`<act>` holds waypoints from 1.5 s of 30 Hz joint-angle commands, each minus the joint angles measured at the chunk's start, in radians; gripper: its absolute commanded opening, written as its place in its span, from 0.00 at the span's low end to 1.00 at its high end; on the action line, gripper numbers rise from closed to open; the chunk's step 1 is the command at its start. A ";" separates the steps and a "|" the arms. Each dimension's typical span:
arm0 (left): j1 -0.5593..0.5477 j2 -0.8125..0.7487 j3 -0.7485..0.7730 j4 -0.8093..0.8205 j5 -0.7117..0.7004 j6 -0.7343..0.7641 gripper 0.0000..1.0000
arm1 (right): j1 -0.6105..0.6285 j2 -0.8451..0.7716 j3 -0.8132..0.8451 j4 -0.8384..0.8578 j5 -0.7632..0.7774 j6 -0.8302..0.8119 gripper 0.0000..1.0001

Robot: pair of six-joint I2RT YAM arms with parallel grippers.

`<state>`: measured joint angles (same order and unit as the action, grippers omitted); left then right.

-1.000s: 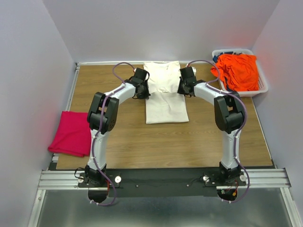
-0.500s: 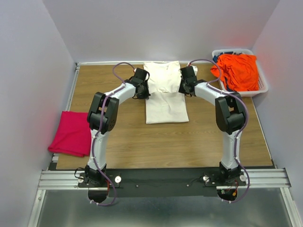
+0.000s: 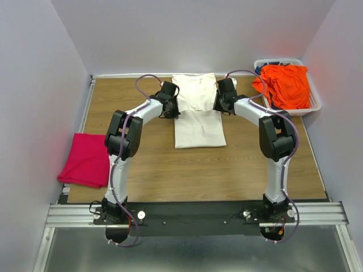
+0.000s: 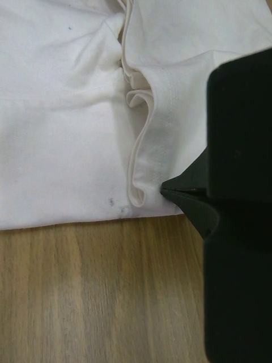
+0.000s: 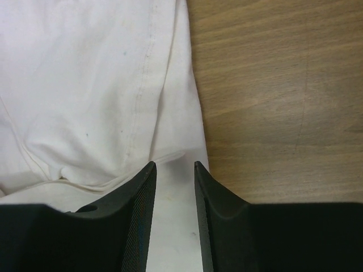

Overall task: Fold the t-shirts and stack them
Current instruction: Fold the tshirt

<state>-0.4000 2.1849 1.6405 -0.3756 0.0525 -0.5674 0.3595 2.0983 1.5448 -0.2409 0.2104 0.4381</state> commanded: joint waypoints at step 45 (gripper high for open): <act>0.015 0.036 0.021 -0.028 -0.042 0.023 0.00 | -0.021 0.006 -0.015 -0.017 0.055 0.031 0.07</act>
<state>-0.3973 2.1921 1.6455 -0.3752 0.0525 -0.5674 0.3477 2.0834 1.5318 -0.2504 0.2481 0.4614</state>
